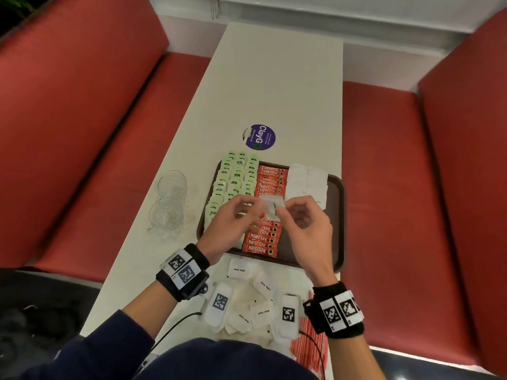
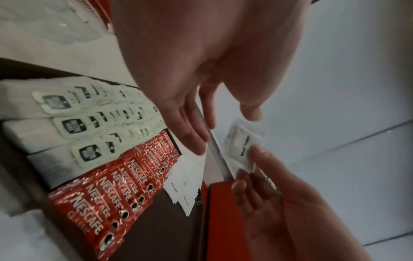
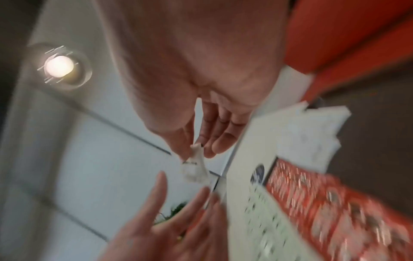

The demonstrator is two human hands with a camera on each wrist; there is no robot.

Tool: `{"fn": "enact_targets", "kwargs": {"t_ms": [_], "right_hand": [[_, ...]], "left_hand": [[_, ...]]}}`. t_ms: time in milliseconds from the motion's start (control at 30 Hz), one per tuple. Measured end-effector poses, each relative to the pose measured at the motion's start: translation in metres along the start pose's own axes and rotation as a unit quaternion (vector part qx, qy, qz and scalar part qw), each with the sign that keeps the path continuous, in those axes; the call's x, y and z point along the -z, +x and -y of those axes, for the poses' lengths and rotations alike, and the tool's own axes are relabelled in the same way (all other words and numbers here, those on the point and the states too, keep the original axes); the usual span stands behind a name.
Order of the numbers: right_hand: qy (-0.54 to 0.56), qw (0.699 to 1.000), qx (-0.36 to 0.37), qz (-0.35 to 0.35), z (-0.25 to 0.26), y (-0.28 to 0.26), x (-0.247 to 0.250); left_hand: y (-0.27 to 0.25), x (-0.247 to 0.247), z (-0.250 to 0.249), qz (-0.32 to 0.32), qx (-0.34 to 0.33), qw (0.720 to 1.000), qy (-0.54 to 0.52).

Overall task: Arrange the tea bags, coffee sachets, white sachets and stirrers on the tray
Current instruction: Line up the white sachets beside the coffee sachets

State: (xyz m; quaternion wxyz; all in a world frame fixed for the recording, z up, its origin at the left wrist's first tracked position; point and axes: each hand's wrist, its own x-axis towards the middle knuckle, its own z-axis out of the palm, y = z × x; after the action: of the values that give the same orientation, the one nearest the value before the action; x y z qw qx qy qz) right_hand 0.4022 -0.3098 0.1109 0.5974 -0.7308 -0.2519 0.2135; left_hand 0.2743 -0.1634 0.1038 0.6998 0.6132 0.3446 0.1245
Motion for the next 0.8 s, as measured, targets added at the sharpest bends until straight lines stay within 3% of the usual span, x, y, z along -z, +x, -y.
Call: {"fn": "enact_targets", "kwargs": {"t_ms": [67,133,233,367,467,567,667,800], "right_hand": [[0.103,0.992,-0.074,-0.009,-0.004,-0.008,-0.005],[0.123,0.987,-0.102,0.005,-0.012,-0.014,-0.006],[0.052,0.993,-0.098,0.036,-0.012,-0.016,0.000],[-0.062,0.993,-0.067,0.072,-0.012,-0.003,0.015],[-0.130,0.983,-0.088,0.093,-0.020,0.011,0.029],[-0.127,0.981,-0.146,-0.024,-0.053,0.036,0.054],[-0.156,0.963,-0.171,-0.139,-0.086,0.065,0.072],[-0.229,0.945,-0.205,-0.112,-0.115,0.094,0.078]], "left_hand": [[-0.002,-0.001,0.002,0.048,-0.015,0.999,0.001],[-0.002,0.001,0.003,0.054,-0.050,0.997,0.034],[0.004,0.008,0.000,0.043,-0.059,0.992,0.101],[0.014,0.012,-0.004,0.074,-0.082,0.964,0.241],[0.018,0.007,-0.004,0.046,-0.106,0.954,0.276],[0.018,0.007,0.003,-0.007,-0.136,0.940,0.312],[0.012,0.017,0.025,-0.025,-0.144,0.906,0.398],[-0.002,0.038,0.057,-0.035,-0.108,0.873,0.474]]}}
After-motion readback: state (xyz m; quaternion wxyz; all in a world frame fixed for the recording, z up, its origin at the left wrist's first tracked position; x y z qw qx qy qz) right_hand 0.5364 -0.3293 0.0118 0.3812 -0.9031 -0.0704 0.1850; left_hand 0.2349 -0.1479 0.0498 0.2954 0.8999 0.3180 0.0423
